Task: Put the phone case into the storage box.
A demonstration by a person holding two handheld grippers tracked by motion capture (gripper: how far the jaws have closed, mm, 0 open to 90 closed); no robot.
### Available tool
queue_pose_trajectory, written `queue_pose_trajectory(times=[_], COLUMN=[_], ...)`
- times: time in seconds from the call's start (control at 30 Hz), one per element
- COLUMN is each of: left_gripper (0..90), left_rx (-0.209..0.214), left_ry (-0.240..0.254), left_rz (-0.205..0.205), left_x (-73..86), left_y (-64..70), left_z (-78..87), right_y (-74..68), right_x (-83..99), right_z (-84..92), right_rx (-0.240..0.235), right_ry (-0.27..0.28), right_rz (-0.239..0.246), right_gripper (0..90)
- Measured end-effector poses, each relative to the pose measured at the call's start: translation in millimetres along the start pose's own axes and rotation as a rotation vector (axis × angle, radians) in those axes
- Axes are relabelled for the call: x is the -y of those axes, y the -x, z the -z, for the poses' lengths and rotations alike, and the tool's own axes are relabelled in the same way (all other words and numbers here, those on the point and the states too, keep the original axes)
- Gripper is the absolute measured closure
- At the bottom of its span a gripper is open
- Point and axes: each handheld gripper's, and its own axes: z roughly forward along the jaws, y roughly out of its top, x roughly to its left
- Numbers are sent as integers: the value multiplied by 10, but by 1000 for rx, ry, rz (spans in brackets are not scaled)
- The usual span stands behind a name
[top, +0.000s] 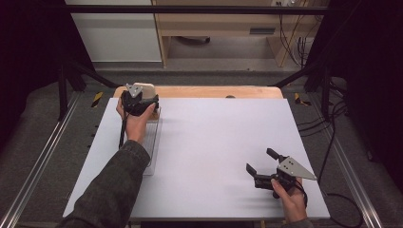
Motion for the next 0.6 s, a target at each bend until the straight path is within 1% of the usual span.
queue_pose_trajectory(times=[0.6], left_gripper=[99], left_rx=[6], left_ry=[-19], left_rz=[1], left_x=[18], left_y=[18], left_z=[-25], right_y=[2], right_x=[12], right_z=[8], right_rx=[3], right_ry=[-9], right_rz=[-7], right_gripper=[24])
